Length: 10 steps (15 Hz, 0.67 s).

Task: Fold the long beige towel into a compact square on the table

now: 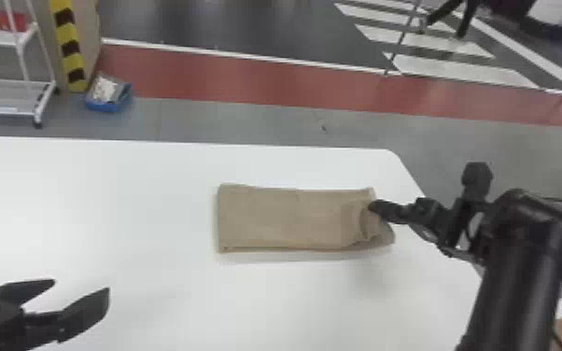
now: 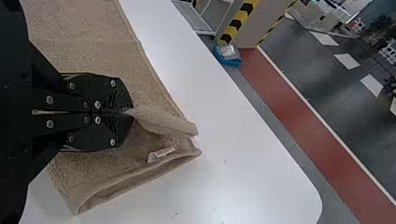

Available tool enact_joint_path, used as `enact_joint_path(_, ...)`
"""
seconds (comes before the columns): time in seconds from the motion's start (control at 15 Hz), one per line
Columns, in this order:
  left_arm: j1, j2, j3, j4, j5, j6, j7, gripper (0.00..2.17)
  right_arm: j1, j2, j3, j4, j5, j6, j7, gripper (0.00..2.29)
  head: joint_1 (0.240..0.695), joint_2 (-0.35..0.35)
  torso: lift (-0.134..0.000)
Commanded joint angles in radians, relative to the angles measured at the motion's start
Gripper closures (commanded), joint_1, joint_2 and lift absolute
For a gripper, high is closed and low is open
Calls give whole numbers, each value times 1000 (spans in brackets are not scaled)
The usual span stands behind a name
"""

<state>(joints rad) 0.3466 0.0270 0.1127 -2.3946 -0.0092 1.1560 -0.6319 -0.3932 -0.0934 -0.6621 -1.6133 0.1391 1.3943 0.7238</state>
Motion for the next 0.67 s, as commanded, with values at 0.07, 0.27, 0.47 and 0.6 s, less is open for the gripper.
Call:
enact_joint_path(0.07, -3, 2, 7, 6, -2, 0, 3, 76, 4, 7, 44, -10, 11, 22, 11, 1197, 695, -288, -124)
enact_joint_path(0.27, -9, 4, 10, 18, 0, -3, 4, 76, 2, -39, -33, -83, -18, 130, 6, 1197, 695, -268, -124)
enact_joint_path(0.47, -23, 4, -10, 28, -3, -3, 3, 76, 7, -39, -62, 13, -4, 29, -9, 1197, 695, -302, -124)
enact_joint_path(0.6, -23, 1, -12, 29, -14, -3, 1, 76, 5, -37, -42, 49, 8, -8, -14, 1197, 695, -326, -124)
